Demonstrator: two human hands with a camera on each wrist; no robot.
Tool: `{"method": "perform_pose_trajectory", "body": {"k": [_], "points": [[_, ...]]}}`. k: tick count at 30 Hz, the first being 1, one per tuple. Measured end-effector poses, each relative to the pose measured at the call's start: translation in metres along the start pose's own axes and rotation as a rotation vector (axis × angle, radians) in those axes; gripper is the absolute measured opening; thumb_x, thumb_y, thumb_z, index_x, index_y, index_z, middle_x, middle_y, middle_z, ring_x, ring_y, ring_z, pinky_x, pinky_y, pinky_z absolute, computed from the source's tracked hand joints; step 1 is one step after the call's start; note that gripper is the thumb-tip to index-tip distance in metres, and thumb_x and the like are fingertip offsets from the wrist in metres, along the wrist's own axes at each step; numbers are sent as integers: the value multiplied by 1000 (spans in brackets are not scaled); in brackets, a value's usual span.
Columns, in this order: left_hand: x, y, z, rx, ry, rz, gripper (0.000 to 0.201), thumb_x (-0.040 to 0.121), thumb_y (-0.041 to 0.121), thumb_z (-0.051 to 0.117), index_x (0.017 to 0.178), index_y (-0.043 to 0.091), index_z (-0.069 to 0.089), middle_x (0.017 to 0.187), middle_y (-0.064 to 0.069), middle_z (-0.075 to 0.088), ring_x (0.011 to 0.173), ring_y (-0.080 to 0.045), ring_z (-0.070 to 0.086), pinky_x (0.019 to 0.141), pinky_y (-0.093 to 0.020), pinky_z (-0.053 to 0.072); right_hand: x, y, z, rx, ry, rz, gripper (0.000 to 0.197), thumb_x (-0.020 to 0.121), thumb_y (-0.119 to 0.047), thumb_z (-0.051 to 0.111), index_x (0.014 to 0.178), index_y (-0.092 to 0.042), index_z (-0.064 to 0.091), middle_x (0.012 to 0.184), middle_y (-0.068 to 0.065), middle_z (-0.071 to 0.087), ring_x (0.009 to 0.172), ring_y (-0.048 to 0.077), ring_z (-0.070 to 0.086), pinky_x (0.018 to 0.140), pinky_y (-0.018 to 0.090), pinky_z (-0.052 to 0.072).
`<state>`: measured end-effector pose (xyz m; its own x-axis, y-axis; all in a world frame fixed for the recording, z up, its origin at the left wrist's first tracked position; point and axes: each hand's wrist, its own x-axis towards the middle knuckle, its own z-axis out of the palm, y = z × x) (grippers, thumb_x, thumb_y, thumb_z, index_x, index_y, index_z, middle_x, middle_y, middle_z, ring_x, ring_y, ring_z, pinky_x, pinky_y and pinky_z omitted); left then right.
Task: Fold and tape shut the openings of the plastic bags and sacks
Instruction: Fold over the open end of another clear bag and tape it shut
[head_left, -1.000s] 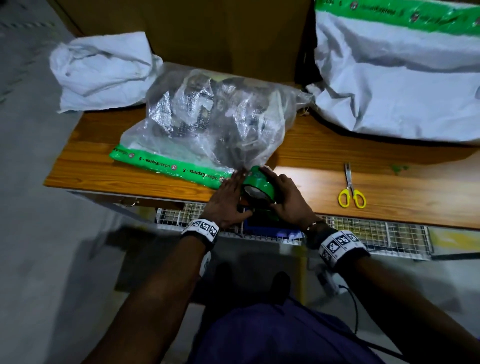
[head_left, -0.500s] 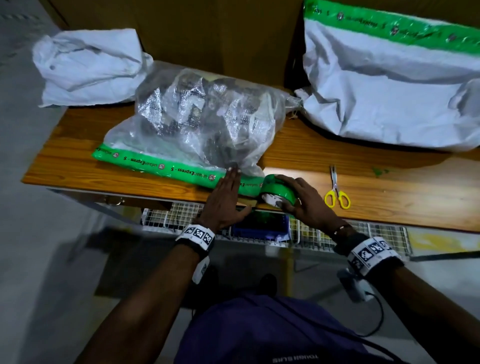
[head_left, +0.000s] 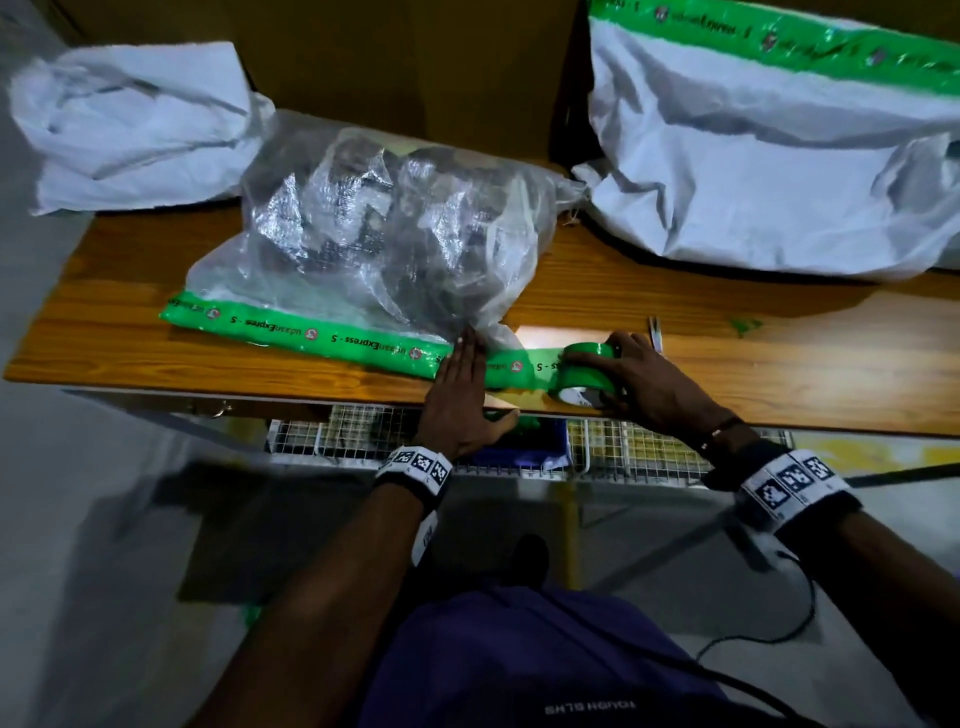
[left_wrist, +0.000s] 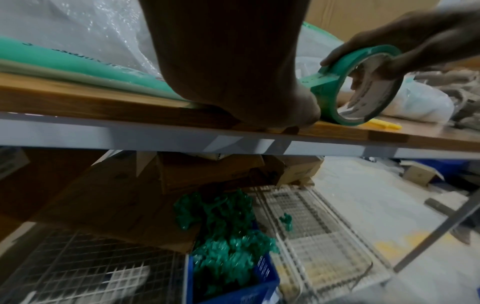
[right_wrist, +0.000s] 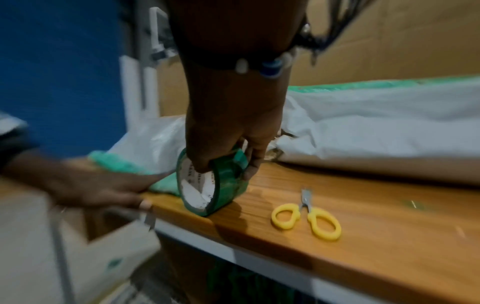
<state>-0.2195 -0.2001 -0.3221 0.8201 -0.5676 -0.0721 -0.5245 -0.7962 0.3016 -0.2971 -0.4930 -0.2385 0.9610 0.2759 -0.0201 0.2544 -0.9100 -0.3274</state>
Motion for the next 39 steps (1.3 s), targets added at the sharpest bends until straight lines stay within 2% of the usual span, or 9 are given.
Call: {"method": "perform_pose_trajectory", "body": {"k": [5,9,14,17,21,26,29,33,39], "points": [[1,-20,-6,-4,9,11,117,88,80,48,166,6,0,174,-16,-2,161,-27,3,131,-42,4,-4,3,12,325,72,20,69,100,-38,70,161,-39,36,107,4,42,93,22,49,80,34,42],[6,-50,-18,52,-5,-29,117,89,85,39,165,3,5,173,-20,3,161,-31,7,131,-42,3,15,-17,25,421,104,47,64,101,-36,71,158,-34,43,113,3,44,100,21,55,91,44,53],[10,-63,-20,54,-29,-43,119,86,89,35,165,3,10,173,-20,9,160,-32,11,131,-45,8,23,-7,6,208,23,-32,59,103,-39,65,158,-39,42,112,6,43,94,21,48,84,34,45],[10,-58,-19,52,-33,-35,117,86,85,37,165,2,11,172,-21,12,159,-33,13,131,-44,8,12,12,-9,-47,-41,-5,55,102,-46,61,154,-42,45,113,7,42,105,23,43,83,42,52],[11,-53,-15,33,-16,-38,113,88,77,48,165,2,12,171,-22,13,159,-35,15,131,-44,9,7,11,-9,-71,-78,46,57,100,-46,55,156,-44,42,118,8,41,110,26,44,80,43,54],[8,-50,-19,-17,31,-15,112,90,68,59,165,4,8,172,-20,9,160,-33,12,131,-42,6,6,-2,-6,-166,-83,108,78,86,-45,79,155,-39,44,127,13,43,112,32,49,86,47,53],[2,-44,-19,-44,77,4,110,89,58,64,165,2,7,173,-20,8,160,-32,10,131,-41,6,8,-11,-5,-187,-56,126,69,90,-55,73,152,-37,49,130,14,44,116,35,47,91,51,49],[-11,-37,-15,-47,72,30,101,95,57,52,166,6,1,174,-18,2,161,-32,4,131,-45,6,12,-17,-5,-259,-71,133,60,94,-62,56,147,-33,57,131,16,46,115,37,45,92,52,46],[-2,-39,-13,35,8,25,98,97,70,39,167,12,4,174,-15,-2,161,-30,3,129,-56,4,16,-18,-7,-380,-103,144,55,85,-56,73,136,-36,66,123,13,50,110,35,49,94,53,44]]}}
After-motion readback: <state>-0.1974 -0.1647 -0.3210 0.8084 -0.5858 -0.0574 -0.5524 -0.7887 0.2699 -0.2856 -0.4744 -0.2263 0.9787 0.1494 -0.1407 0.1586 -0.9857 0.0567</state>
